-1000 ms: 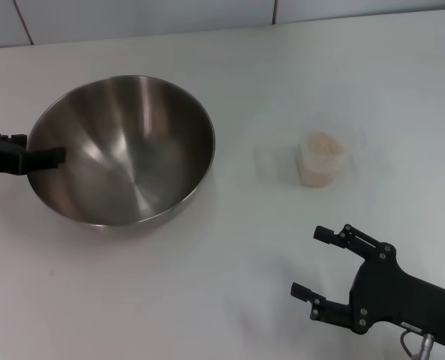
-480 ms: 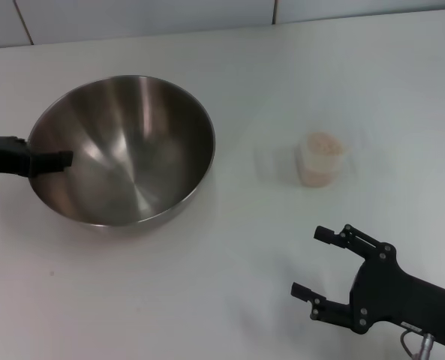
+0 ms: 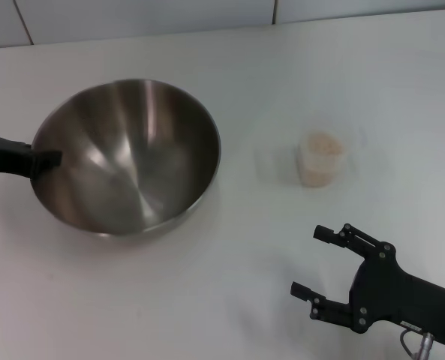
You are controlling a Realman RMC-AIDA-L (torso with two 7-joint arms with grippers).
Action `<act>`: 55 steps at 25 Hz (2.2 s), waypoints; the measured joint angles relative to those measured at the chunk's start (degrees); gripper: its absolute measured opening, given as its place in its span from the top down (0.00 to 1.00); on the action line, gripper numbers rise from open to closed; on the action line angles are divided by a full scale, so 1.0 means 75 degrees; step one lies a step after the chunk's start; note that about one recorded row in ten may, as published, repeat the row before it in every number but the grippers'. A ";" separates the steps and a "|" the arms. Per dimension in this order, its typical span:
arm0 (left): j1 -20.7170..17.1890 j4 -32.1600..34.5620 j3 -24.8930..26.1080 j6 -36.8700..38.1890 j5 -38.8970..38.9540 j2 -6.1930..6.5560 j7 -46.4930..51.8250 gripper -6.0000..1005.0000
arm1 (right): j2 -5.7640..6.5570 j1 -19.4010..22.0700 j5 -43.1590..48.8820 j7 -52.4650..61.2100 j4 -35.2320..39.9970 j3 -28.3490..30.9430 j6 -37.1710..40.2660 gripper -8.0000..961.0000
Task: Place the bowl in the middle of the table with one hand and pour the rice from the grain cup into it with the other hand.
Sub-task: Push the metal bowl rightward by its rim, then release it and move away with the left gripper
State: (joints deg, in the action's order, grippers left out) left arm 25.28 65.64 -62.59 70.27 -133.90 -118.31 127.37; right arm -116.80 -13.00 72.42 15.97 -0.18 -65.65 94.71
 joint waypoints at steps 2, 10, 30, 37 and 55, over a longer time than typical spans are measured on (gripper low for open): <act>0.0044 0.0002 -0.0015 0.0028 -0.0011 0.0006 0.0032 0.74 | 0.0000 -0.0002 0.0000 0.0001 0.0000 0.0000 -0.0004 0.13; 0.0271 -0.0124 0.0248 0.0309 -0.0030 0.0015 0.0078 0.86 | 0.0000 -0.0007 0.0000 0.0038 0.0041 0.0000 -0.0009 0.13; 0.2215 -0.1773 0.1355 0.0581 0.0041 -0.0032 -0.0298 0.95 | -0.0001 -0.0024 0.0044 0.0050 0.0059 -0.0008 0.0004 0.13; 0.2737 -0.2868 0.0685 -0.0544 0.0032 -0.0035 -0.0333 0.95 | 0.0000 -0.0026 0.0058 0.0050 0.0059 0.0000 0.0022 0.13; 0.2433 -0.2603 0.0611 -0.0507 0.0661 -0.0021 -0.0893 0.79 | -0.0001 -0.0056 0.0049 0.0050 0.0059 -0.0003 0.0023 0.13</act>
State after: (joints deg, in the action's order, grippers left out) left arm 43.53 46.12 -58.01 66.47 -128.95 -118.47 120.68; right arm -116.81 -13.41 72.79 16.35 0.26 -65.67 94.88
